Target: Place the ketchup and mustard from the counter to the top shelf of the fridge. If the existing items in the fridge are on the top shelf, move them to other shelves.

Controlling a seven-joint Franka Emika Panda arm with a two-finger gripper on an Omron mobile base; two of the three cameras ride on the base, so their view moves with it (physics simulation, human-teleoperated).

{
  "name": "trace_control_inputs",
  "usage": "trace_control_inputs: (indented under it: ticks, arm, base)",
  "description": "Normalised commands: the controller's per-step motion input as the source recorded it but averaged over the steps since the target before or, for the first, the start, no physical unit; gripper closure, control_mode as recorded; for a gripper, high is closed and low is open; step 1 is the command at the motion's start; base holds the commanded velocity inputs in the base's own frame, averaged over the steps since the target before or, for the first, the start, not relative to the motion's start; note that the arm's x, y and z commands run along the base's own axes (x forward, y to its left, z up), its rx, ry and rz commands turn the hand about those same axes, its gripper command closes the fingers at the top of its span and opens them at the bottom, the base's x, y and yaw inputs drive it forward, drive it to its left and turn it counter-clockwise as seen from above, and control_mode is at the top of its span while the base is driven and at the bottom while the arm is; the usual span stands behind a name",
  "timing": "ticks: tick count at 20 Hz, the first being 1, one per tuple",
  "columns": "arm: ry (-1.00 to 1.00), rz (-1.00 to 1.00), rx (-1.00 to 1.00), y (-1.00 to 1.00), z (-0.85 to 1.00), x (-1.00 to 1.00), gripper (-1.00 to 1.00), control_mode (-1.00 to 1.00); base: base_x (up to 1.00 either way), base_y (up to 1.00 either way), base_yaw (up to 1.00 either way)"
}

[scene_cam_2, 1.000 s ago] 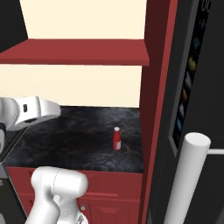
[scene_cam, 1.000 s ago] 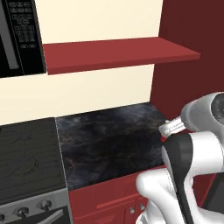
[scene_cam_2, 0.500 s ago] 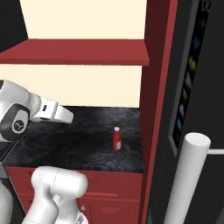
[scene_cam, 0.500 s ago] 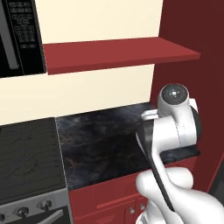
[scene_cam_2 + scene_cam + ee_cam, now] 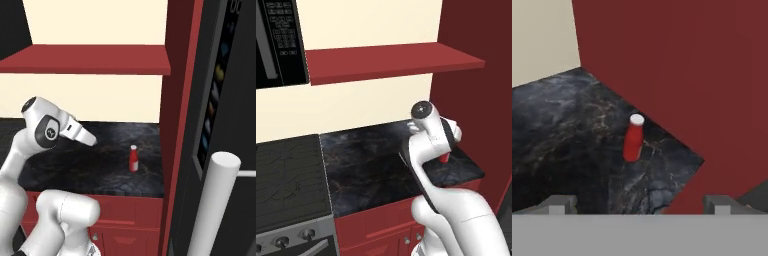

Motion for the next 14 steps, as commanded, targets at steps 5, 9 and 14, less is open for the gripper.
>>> trace_control_inputs:
  ticks: [5, 9, 14]
  arm:
    - [-0.13, -0.26, -0.03, 0.0, -0.59, 0.34, -1.0, -1.0]
    - [-0.08, -0.31, -0.01, -0.12, -0.51, 0.12, -1.0, -1.0]
    - [-0.01, -0.33, -0.02, -0.31, -0.38, 0.02, -1.0, -1.0]
  base:
    - [0.0, 0.0, 0.0]
    - [0.0, 0.0, 0.0]
    - [0.0, 0.0, 0.0]
